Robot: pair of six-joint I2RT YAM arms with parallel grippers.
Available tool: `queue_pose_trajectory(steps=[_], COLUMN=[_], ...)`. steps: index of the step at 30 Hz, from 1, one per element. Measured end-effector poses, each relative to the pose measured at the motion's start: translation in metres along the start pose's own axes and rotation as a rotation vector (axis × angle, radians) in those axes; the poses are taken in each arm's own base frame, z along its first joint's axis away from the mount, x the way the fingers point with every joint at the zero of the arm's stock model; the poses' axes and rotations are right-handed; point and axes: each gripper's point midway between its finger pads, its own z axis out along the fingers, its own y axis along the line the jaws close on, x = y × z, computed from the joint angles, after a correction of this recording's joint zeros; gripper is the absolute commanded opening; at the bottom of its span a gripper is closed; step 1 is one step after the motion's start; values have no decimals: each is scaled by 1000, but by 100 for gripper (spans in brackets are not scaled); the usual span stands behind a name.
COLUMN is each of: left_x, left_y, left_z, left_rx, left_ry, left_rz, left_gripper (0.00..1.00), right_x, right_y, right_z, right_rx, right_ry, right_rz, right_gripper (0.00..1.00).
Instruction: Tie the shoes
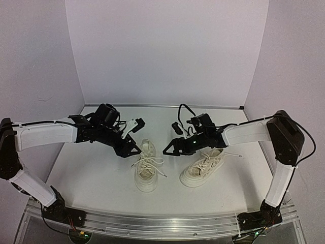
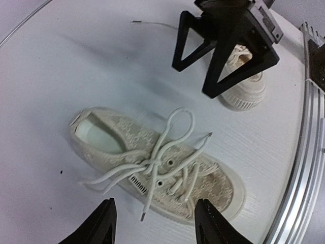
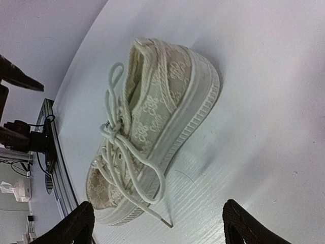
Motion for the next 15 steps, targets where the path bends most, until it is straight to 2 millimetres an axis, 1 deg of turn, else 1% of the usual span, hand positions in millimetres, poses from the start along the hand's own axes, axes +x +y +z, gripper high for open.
queue_pose_trajectory(steps=[1, 3, 5, 8, 12, 15], left_x=[8, 26, 43, 59, 79, 88], left_y=[5, 6, 4, 5, 7, 8], left_z=[0, 5, 11, 24, 41, 47], left_rx=[-12, -14, -7, 6, 22, 28], left_ry=[14, 53, 95, 145, 215, 242], left_rz=[-4, 2, 5, 10, 10, 9], left_gripper=[52, 51, 49, 47, 48, 48], right_x=[4, 8, 10, 11, 14, 15], right_y=[-3, -7, -7, -7, -5, -6], right_z=[3, 8, 12, 19, 24, 29], right_rx=[3, 1, -9, -24, -37, -41], right_ry=[14, 34, 46, 58, 73, 81], right_rz=[9, 17, 20, 23, 23, 25], right_gripper=[75, 70, 67, 66, 64, 63])
